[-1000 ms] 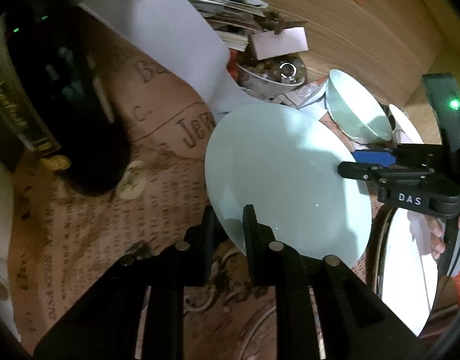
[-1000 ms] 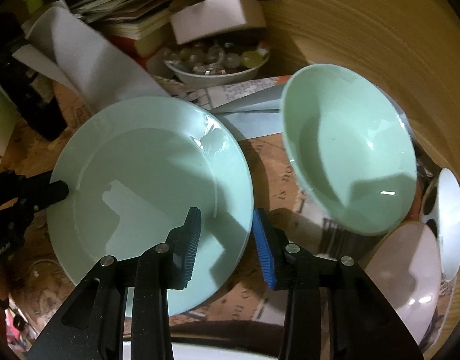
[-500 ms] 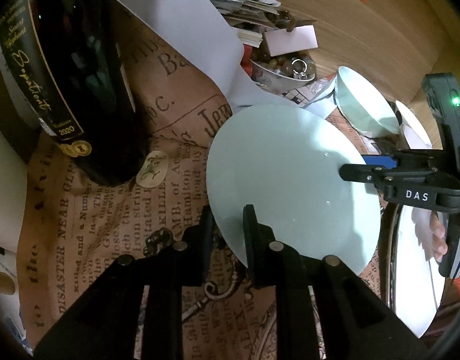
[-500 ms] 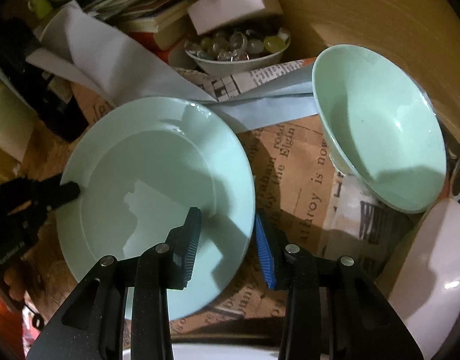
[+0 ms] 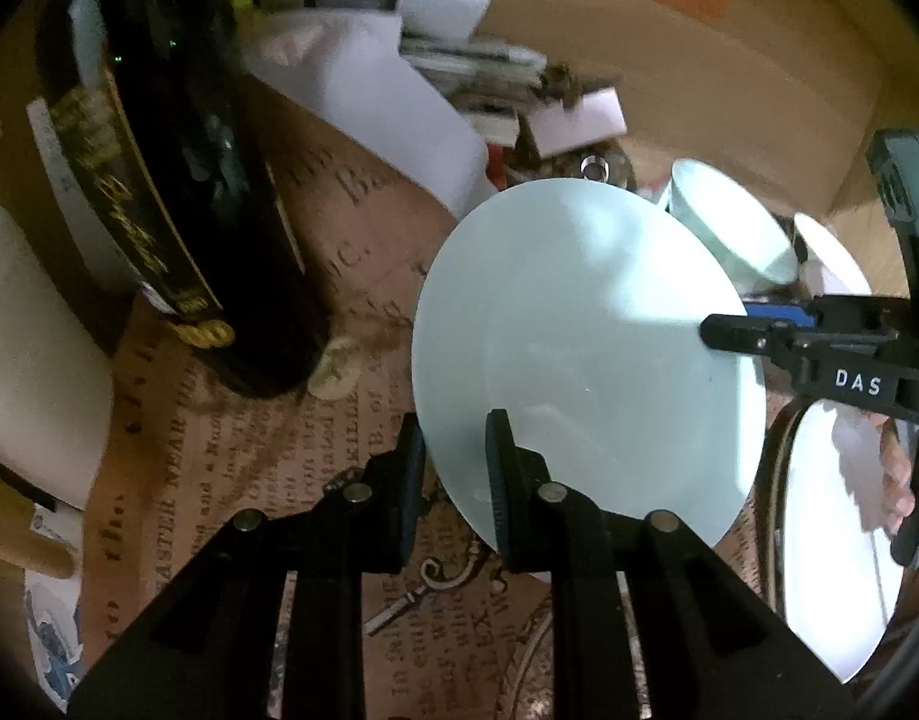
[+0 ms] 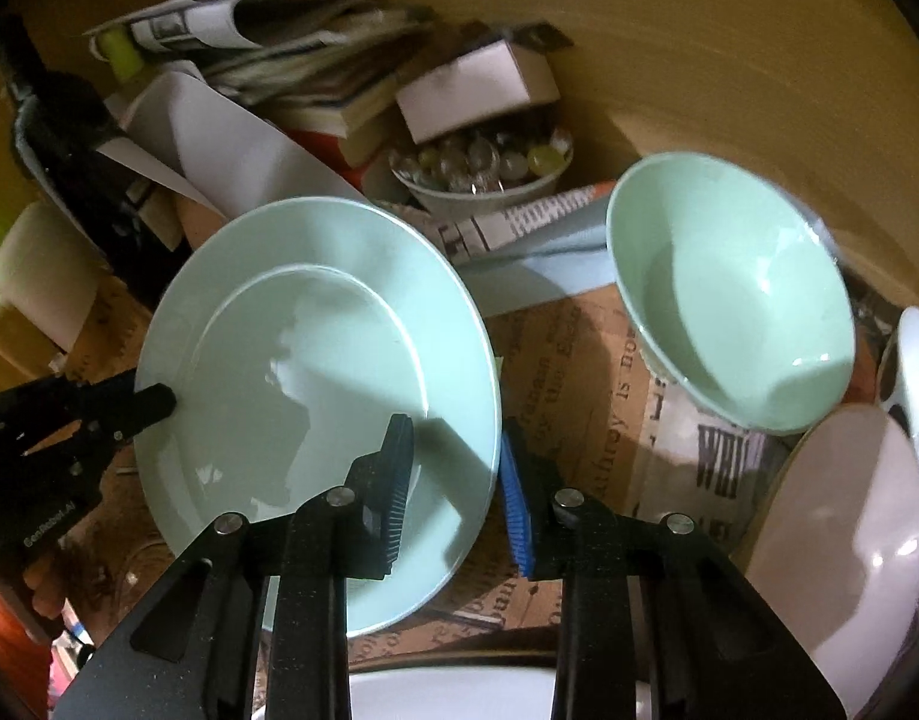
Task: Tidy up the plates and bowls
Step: 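Lift the mint-green plate with the left tool and carry it over the plate stack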
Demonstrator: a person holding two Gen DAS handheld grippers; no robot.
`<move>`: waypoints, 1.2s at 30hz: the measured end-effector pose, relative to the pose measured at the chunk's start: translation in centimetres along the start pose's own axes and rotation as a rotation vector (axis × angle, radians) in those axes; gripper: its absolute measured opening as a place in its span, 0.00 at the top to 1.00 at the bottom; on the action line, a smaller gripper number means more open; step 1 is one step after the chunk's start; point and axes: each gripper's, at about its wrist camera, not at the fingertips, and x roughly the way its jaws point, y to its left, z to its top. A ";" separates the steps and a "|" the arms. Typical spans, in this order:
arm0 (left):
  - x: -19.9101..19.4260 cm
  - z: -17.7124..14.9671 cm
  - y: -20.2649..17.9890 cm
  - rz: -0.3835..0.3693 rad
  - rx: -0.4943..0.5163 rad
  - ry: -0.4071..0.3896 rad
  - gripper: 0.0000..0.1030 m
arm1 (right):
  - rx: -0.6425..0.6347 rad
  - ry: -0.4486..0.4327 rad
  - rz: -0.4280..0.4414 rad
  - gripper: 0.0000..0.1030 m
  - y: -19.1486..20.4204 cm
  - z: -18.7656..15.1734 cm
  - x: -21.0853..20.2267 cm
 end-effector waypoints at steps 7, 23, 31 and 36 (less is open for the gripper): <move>-2.7 0.7 0.4 -0.012 -0.023 -0.065 0.82 | -0.002 -0.052 0.020 0.75 0.8 0.2 -2.8; -6.9 -1.0 -2.3 -0.051 0.018 -0.135 0.82 | 0.002 -0.143 0.010 0.75 0.0 -3.1 -5.9; -8.1 -2.3 -4.1 -0.078 0.045 -0.139 0.82 | 0.004 -0.187 -0.011 0.75 -0.8 -4.9 -7.5; -8.5 -3.2 -5.1 -0.097 0.053 -0.136 0.82 | 0.019 -0.204 -0.018 0.75 -1.3 -6.3 -8.4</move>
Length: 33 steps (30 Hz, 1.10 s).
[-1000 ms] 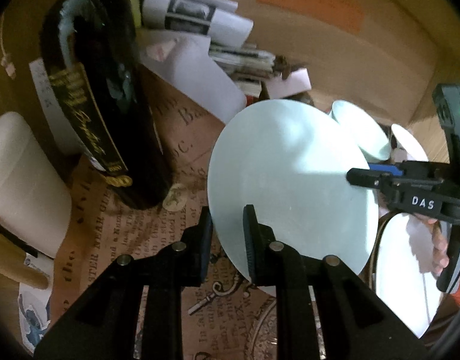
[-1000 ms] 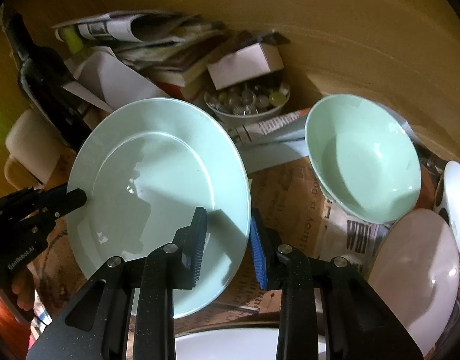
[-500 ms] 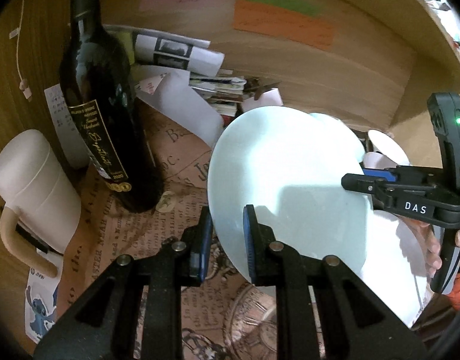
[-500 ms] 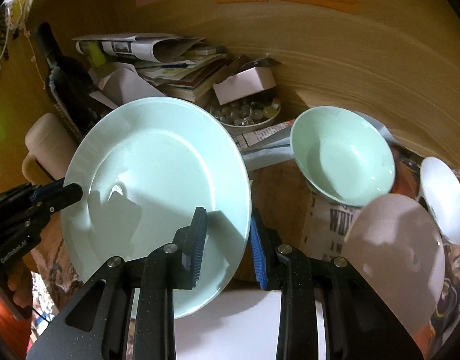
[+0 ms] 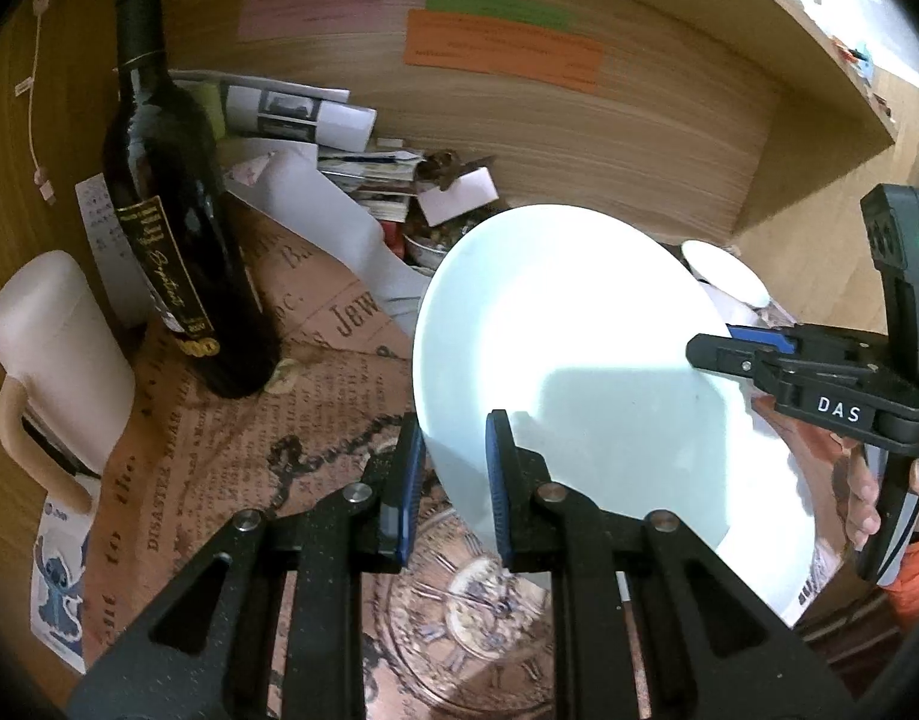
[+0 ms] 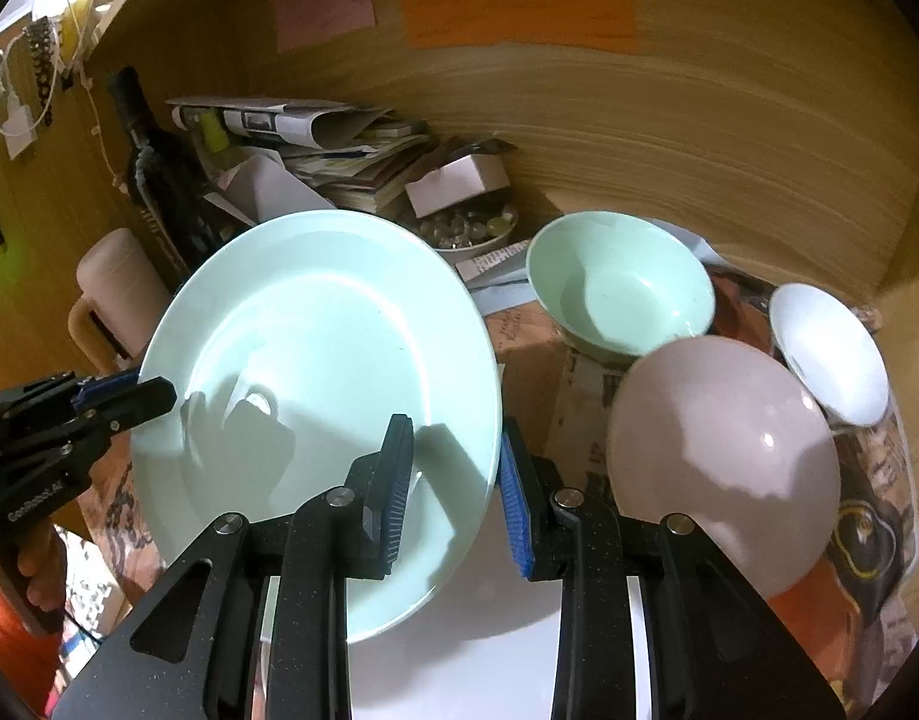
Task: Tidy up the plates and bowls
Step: 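Lift the mint-green plate with the left tool and carry it over the plate stack, then lower the mint-green plate onto the white plate and open the left tool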
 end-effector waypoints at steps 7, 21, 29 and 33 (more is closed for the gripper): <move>-0.4 -1.4 -1.3 -0.026 0.002 0.021 0.82 | 0.011 -0.032 -0.008 0.75 -0.1 -1.9 -2.3; -0.5 -3.4 -2.8 -0.071 0.005 0.077 0.82 | 0.022 -0.058 -0.040 0.75 -0.5 -5.9 -4.7; 0.7 -4.5 -4.6 -0.104 0.014 0.119 0.82 | 0.058 -0.059 -0.054 0.75 -1.5 -7.4 -5.5; 1.1 -4.9 -5.3 -0.120 0.020 0.128 0.82 | 0.073 -0.053 -0.067 0.75 -1.9 -8.2 -5.6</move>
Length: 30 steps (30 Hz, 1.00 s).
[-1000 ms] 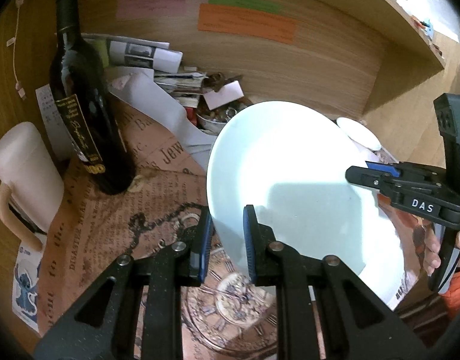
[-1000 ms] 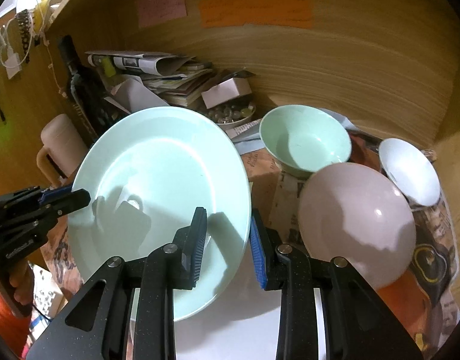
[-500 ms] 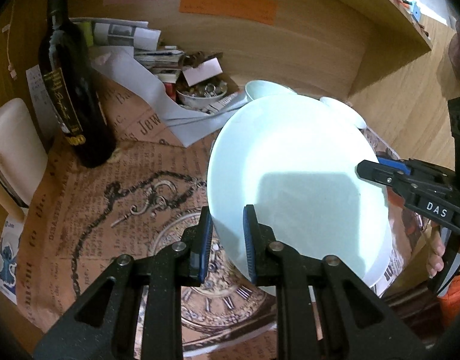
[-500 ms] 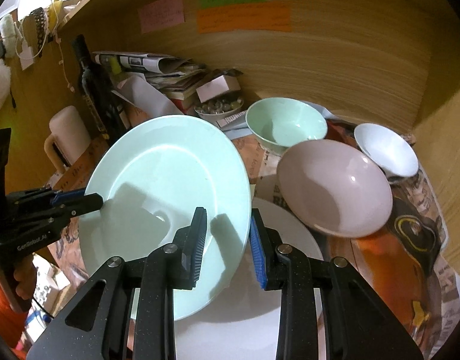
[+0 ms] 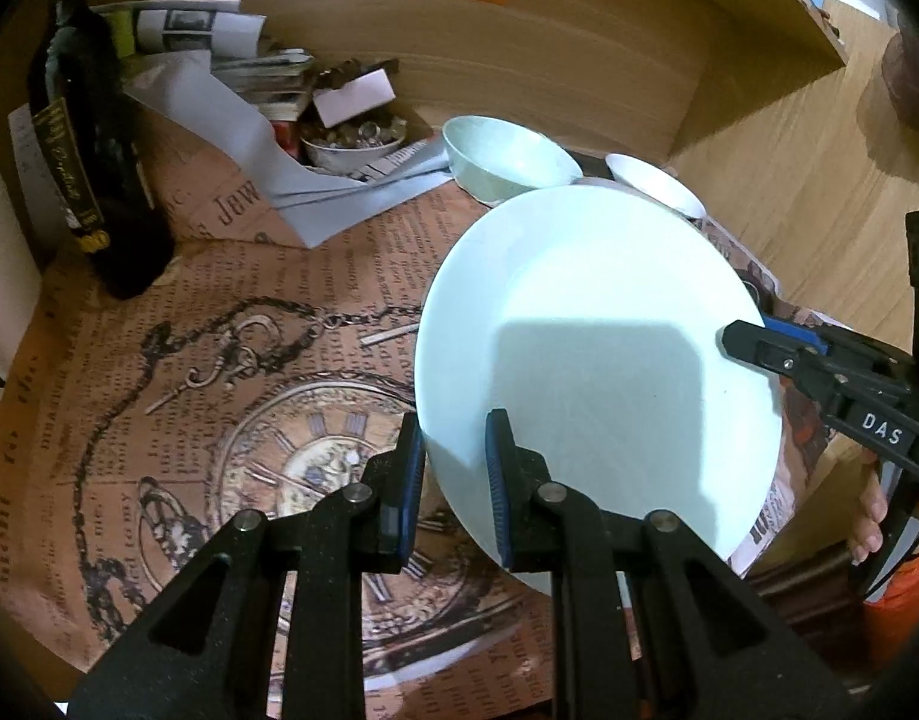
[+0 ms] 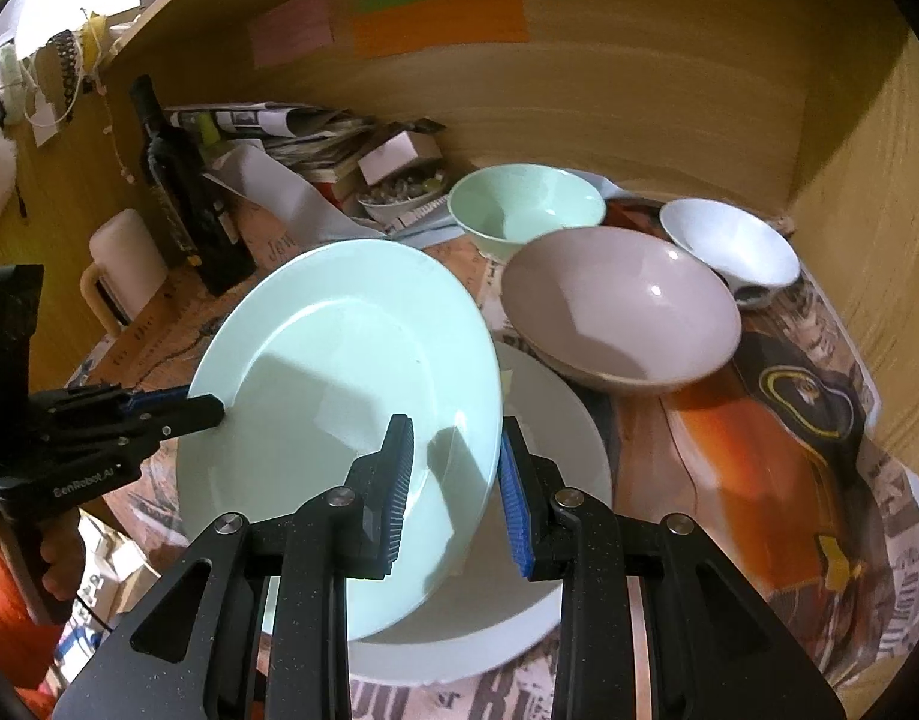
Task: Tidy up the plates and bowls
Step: 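Lower the mint-green plate onto the white plate and open the left tool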
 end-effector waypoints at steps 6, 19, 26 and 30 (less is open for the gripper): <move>0.7 0.0 -0.8 0.003 0.021 0.006 0.82 | 0.030 0.013 0.000 0.75 -1.0 -0.8 0.2; 2.2 -0.1 -2.0 0.012 0.053 0.029 0.82 | 0.056 0.049 -0.018 0.74 -2.4 -2.5 1.3; 3.1 0.2 -2.5 0.022 0.070 0.035 0.81 | 0.052 0.057 -0.035 0.74 -2.9 -2.8 1.5; 3.3 0.4 -2.5 0.028 0.073 0.035 0.81 | 0.024 0.058 -0.054 0.74 -2.6 -2.8 1.6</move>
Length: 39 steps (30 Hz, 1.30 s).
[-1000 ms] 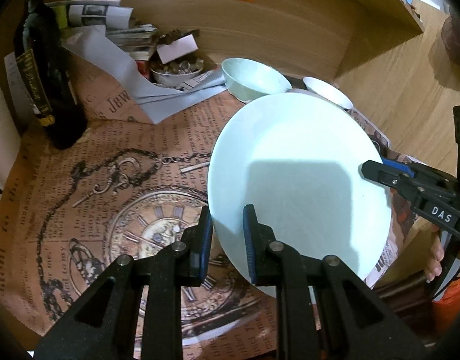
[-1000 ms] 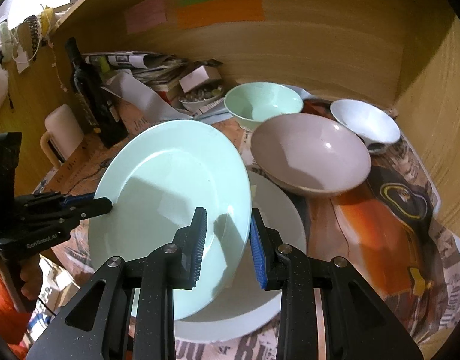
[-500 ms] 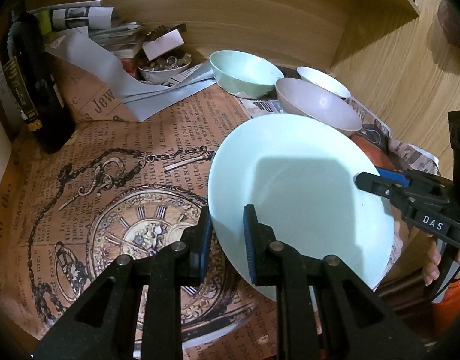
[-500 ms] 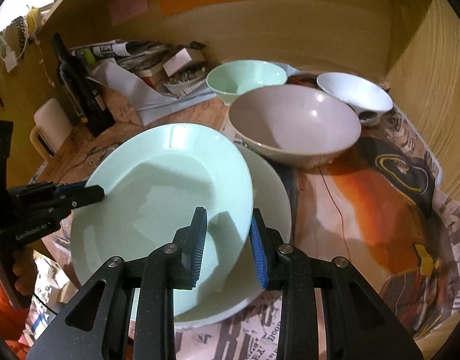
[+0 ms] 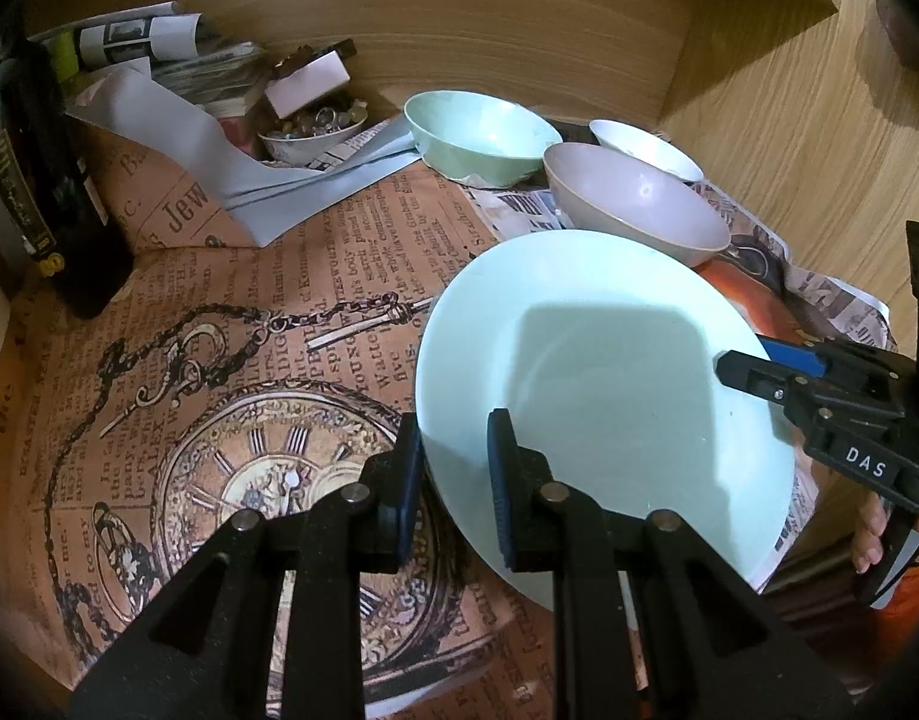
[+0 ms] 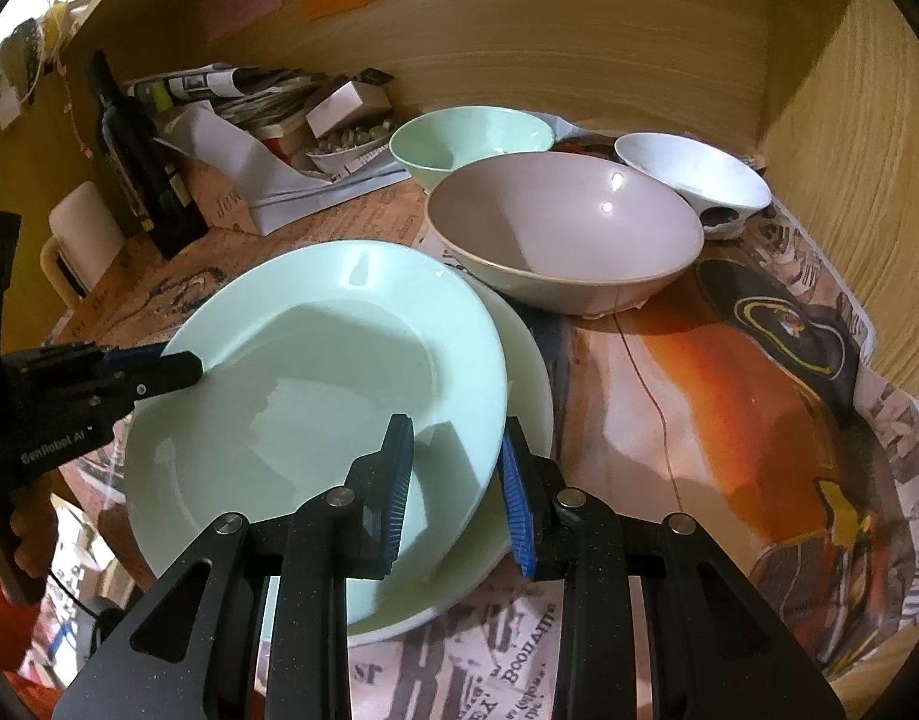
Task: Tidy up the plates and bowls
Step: 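Lower the mint-green plate onto the white plate and open the left tool, then move the left tool to the mauve bowl and grip its rim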
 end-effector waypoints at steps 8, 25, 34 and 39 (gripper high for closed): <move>0.4 0.3 -0.5 0.002 0.010 0.009 0.66 | -0.021 -0.008 -0.011 0.74 0.0 -0.1 0.3; 0.6 0.6 -0.8 -0.050 -0.010 0.031 0.43 | -0.093 -0.019 -0.096 0.72 0.9 -0.2 0.1; -1.9 1.5 -0.2 -0.019 0.004 -0.047 0.43 | -0.119 -0.099 -0.139 0.44 0.7 -0.2 -1.6; -4.1 2.8 -0.2 -0.001 0.013 -0.131 0.41 | -0.070 -0.139 -0.103 0.44 -0.1 0.5 -2.7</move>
